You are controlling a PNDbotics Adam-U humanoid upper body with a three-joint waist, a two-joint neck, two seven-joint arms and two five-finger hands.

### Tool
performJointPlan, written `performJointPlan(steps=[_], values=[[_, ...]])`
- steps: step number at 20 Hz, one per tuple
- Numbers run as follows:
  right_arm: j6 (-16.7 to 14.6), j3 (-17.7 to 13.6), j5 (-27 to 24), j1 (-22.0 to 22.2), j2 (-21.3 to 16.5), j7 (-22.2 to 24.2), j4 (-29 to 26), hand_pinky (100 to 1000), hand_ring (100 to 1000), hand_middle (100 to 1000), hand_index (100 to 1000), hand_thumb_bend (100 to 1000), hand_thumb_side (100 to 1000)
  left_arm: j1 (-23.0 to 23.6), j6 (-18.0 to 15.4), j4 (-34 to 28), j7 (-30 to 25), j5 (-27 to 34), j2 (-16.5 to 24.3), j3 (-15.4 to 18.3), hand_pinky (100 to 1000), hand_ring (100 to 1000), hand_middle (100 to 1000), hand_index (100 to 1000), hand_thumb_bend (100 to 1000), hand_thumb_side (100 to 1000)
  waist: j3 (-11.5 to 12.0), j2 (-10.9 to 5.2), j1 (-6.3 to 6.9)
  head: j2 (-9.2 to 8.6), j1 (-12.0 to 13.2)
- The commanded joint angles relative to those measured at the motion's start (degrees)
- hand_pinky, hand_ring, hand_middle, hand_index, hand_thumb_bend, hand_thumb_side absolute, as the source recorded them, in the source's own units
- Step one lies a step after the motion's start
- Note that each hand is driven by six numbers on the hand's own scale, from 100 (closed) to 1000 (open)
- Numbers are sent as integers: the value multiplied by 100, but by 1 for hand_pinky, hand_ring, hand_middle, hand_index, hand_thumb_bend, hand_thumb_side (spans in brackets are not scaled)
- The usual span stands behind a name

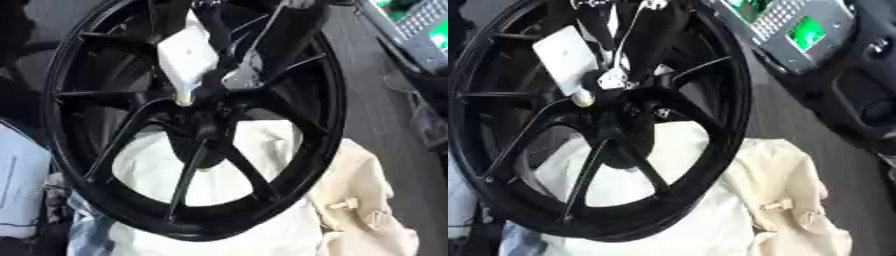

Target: Pull the pin out of the wheel hub.

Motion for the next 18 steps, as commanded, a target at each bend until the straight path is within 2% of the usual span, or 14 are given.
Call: performJointPlan(steps=[1,8,11,15,18], values=[[259,-339,-294,-95,-250,81,-329,784,525,331,522,279,100,13,-13,-57,40,-34,106,73,765,752,710,717,195,894,-32,-172,0,10,-9],[608,-1130,-1356,299,-777,-579,-457,810,523,329,525,187,100,23,-10,-49,48,-53,98,84,766,752,710,717,196,893,-112,-217,7,-23,57],[645,-1542,-1810,575,-1077,-948,-383,818,521,328,525,151,100,27,-17,-50,62,-61,89,105,766,752,710,717,196,892,-136,-223,16,-50,91],[555,-2153,-2450,1237,-1765,-1605,-448,819,521,328,526,146,100,38,-33,-65,108,-73,96,152,766,752,711,717,196,891,-212,-216,30,-68,169],[338,-2728,-2828,2134,-2428,-2214,-640,818,521,332,529,147,100,35,-44,-85,142,-83,97,184,767,752,711,716,195,890,-277,-192,58,-83,222]])
